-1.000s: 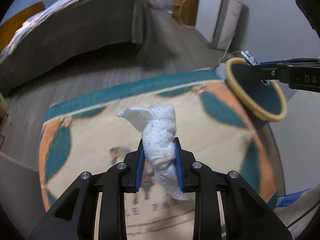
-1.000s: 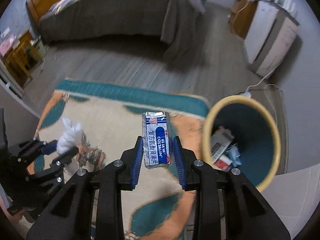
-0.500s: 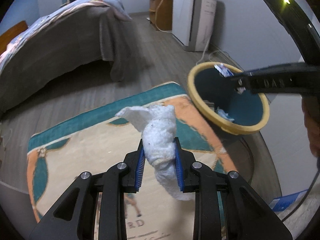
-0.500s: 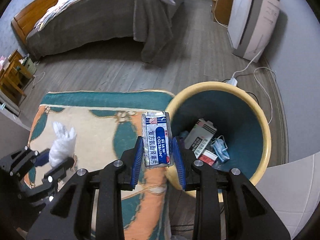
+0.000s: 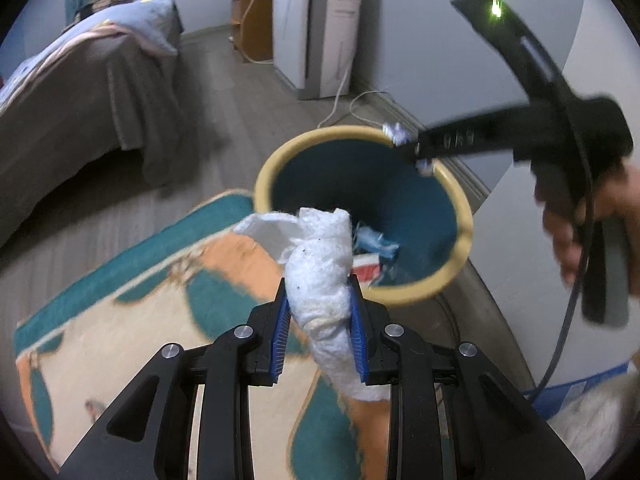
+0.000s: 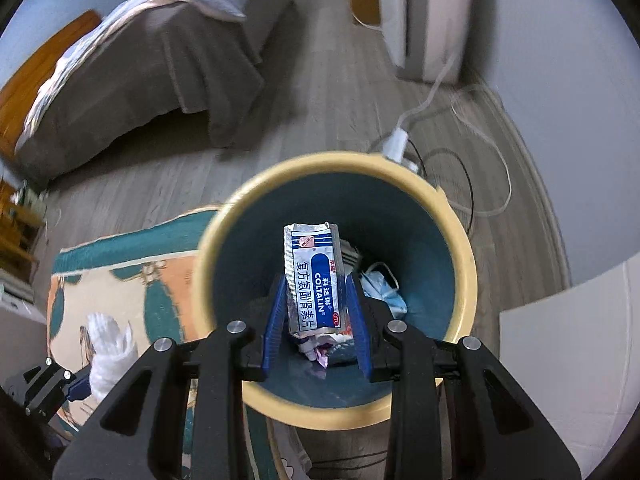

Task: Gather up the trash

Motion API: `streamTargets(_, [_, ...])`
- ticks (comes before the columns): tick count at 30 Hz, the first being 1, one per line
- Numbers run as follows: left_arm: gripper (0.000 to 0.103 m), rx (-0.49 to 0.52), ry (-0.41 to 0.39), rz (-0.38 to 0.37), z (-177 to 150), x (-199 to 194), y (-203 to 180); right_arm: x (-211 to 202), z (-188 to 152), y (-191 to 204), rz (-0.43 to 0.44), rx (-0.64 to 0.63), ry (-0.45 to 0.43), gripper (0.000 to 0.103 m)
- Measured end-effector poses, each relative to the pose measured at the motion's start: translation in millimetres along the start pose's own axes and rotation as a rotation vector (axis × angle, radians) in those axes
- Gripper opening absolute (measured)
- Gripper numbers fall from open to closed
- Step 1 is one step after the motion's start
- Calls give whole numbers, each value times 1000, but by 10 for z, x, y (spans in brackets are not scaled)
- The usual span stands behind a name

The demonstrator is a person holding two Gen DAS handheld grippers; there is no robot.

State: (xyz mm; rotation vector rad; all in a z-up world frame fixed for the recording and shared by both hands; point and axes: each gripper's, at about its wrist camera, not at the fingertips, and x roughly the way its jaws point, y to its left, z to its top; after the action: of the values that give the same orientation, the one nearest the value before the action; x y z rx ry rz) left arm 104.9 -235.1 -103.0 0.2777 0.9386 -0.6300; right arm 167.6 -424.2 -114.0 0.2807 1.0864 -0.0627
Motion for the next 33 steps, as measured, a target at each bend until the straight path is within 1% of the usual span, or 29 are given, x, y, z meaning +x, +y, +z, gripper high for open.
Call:
streamTargets(3, [28,47,-15,37,234,130,-76,51,1,-81,21,30,-1,30])
streamTargets(5, [28,42,-35,40,340,173,-61,37,18,-101,38,45,-18,30])
streamTargets(7, [32,23,-63,37,468,234,-31,7,41,-116,44,58,-43,31])
streamTargets(8, [36,19,-73,37,511,272,-16,-2,52,-124,41,63,-53,35])
streamTargets(9, [41,14,-71,34,540,323,4,-17,58,-133,35,70,-62,46])
streamTargets(11, [50,2,-57,40,548,398,42,-33,66,-151,32,80,-71,55])
streamTargets(12, [55,1,-60,43,518,391,49,-33,66,-155,32,83,-71,55])
streamTargets(13, [58,-2,-64,46,494,381,67,-32,66,-161,25,83,-70,55])
streamTargets(14, [65,-5,-67,49,479,363,81,-32,64,-165,19,82,-69,55])
streamTargets(16, [68,-13,-78,44,424,291,125,-34,73,-179,10,78,-70,58])
streamTargets(18, [72,-5,-84,59,394,208,140,-77,70,-176,-1,71,-73,59])
streamTargets(19, [74,-1,-89,69,375,147,141,-114,66,-165,-3,67,-78,59])
streamTargets(20, [78,0,-91,73,366,107,135,-162,52,-154,-6,64,-83,59])
streamTargets(22, [81,-5,-98,75,342,-23,130,-314,-8,-132,-6,60,-103,62])
streamTargets(23, [84,-7,-101,74,322,-102,128,-383,-37,-125,-7,61,-109,68])
streamTargets(24, [90,-7,-111,73,323,-192,110,-467,-84,-130,-12,66,-112,73])
streamTargets(25, [92,-7,-123,75,305,-275,105,-543,-124,-148,-15,72,-116,76])
streamTargets(26, [95,-6,-140,83,292,-373,97,-612,-166,-156,-17,78,-124,82])
streamTargets(27, [97,-6,-155,91,276,-471,85,-694,-220,-161,-21,81,-136,90])
streamTargets(29, [98,-9,-170,100,259,-607,50,-817,-322,-172,-36,81,-155,98])
streamTargets(31, [98,-19,-185,105,236,-748,5,-927,-441,-195,-60,85,-169,97])
streamTargets(33, [98,-38,-197,129,219,-840,-34,-994,-537,-215,-90,87,-178,97])
